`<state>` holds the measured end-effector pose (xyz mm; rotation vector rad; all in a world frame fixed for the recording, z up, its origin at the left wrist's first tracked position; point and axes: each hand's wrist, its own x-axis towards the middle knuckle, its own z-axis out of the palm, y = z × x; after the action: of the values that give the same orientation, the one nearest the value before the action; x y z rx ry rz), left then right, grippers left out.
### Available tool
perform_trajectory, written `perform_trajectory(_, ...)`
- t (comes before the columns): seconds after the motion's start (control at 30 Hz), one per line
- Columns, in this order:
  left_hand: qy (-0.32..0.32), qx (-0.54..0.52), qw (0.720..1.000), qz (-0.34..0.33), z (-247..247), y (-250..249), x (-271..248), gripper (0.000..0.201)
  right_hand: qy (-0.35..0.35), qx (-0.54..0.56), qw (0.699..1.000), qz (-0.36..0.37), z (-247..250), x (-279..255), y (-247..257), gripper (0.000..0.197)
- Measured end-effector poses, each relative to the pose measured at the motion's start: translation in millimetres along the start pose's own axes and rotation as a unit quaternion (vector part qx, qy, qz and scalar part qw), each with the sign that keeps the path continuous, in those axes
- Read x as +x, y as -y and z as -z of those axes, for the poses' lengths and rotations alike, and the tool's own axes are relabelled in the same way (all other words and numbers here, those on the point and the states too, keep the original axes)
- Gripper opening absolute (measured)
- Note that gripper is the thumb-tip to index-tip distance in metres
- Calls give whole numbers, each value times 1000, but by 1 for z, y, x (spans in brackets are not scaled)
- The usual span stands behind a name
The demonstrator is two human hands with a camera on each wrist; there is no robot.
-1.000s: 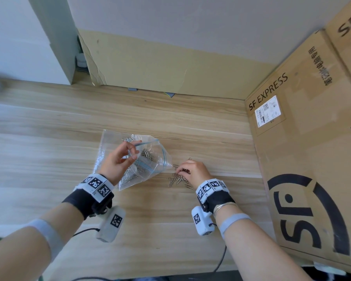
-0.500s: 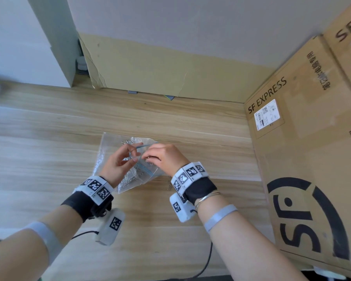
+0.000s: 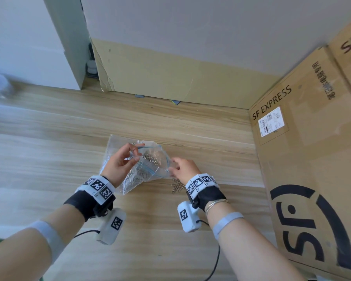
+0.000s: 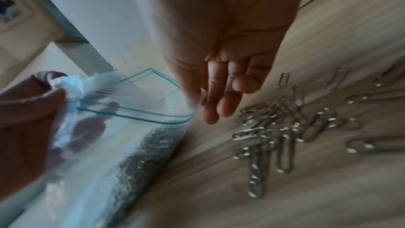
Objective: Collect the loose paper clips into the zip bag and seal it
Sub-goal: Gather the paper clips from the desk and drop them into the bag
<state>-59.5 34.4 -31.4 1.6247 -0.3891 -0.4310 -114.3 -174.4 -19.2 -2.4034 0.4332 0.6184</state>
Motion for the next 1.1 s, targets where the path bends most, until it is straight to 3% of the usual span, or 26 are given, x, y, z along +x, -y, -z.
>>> perform_trajectory(0.13,-24,-15,999,-23,1,-8,4,25,-106,45,992,48,21,-4,15,19)
perform_trajectory(0.23,-53,-43,996,-49,0,-21,7,24,-188,116,969,110,41,-12,32,13)
perform_trajectory(0.37,-78,-59,992,-79,-5,-38,10,25,-220,167,948,157,51,-19,47,18)
perform_trajectory(0.5,-73,-42,994,-69,-8,-45,9,10,-221,168,951,136,52,-20,42,20)
perform_trajectory(0.67,-94,-10,995,-39,-11,-39,11,23,-234,232,941,73,49,-16,7,35)
perform_trajectory(0.8,-97,-8,995,-31,-15,-40,12,23,-164,92,982,-20,28,-5,-50,24)
perform_trajectory(0.87,-97,-10,995,-26,-18,-40,13,23,-151,58,985,-53,16,-4,-71,24)
perform_trajectory(1.0,-84,-24,996,-15,-23,-39,13,24,-181,76,979,-47,6,-8,-81,20)
perform_trajectory(1.1,-71,-37,997,-7,-26,-39,12,20,-146,57,988,-19,-1,-10,-70,18)
